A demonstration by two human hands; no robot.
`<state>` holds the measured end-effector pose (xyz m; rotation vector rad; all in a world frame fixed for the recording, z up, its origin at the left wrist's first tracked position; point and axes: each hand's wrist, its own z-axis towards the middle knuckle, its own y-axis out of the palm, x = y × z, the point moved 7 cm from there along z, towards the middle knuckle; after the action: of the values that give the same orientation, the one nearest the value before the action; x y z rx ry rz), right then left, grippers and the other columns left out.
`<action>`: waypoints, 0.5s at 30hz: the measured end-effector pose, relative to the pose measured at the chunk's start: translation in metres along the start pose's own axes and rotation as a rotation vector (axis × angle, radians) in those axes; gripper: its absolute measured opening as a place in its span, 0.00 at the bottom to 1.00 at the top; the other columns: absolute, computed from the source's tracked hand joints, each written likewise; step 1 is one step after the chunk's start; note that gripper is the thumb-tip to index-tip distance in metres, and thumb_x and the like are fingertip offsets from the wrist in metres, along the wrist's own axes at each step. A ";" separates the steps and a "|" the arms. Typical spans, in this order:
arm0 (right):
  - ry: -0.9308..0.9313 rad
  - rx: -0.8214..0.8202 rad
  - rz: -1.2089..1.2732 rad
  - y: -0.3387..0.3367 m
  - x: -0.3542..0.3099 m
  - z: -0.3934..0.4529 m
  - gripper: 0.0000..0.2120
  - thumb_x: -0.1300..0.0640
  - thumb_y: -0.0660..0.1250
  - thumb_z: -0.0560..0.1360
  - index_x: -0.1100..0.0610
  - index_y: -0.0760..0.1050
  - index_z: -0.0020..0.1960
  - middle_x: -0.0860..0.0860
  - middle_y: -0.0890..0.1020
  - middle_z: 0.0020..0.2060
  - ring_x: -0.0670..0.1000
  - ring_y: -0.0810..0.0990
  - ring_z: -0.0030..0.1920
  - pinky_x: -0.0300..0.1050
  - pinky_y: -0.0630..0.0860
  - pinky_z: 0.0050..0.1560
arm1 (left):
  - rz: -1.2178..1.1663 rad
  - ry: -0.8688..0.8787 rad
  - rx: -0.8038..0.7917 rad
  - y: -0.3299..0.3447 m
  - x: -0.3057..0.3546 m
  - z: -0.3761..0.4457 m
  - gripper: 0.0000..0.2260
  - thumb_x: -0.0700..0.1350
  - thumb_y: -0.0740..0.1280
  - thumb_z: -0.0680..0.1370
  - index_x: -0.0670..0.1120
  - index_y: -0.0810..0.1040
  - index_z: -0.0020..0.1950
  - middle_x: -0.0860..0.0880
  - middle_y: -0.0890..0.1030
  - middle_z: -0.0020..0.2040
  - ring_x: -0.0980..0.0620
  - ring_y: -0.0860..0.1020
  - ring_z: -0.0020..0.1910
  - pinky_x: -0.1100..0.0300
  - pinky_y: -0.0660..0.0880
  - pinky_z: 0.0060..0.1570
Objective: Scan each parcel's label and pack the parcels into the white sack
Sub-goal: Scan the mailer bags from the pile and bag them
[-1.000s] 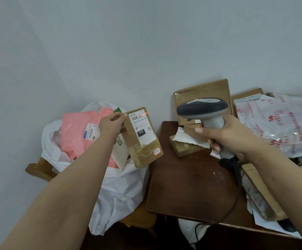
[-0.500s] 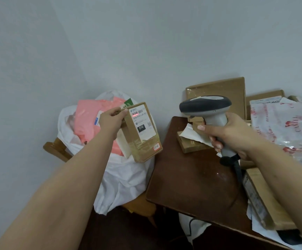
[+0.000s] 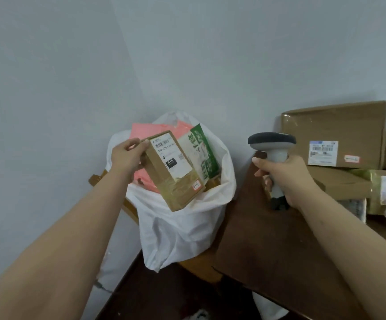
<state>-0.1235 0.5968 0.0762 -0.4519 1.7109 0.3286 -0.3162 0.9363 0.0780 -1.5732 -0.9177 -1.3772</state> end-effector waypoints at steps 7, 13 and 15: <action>0.182 0.212 -0.335 0.059 0.080 0.095 0.19 0.50 0.77 0.70 0.65 0.77 0.43 0.58 0.81 0.31 0.53 0.79 0.28 0.42 0.72 0.28 | 0.048 0.101 -0.099 0.051 -0.001 0.066 0.20 0.46 0.74 0.72 0.47 0.78 0.64 0.46 0.81 0.58 0.51 0.80 0.51 0.49 0.81 0.49; 0.441 0.273 -0.494 0.088 0.142 0.138 0.21 0.48 0.77 0.70 0.64 0.76 0.49 0.58 0.82 0.35 0.58 0.82 0.37 0.52 0.80 0.40 | 0.268 0.228 -0.231 0.092 -0.016 0.113 0.21 0.44 0.75 0.71 0.46 0.79 0.64 0.49 0.83 0.57 0.55 0.80 0.53 0.57 0.76 0.59; 0.519 0.283 -0.507 0.092 0.156 0.140 0.18 0.53 0.75 0.72 0.65 0.75 0.52 0.60 0.81 0.37 0.60 0.82 0.38 0.57 0.82 0.45 | 0.296 0.241 -0.260 0.098 -0.021 0.125 0.22 0.44 0.75 0.72 0.46 0.79 0.65 0.50 0.82 0.57 0.57 0.79 0.53 0.64 0.75 0.56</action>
<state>-0.0680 0.7241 -0.1060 -0.7823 2.0215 -0.4296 -0.1816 1.0133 0.0386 -1.6123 -0.3552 -1.4712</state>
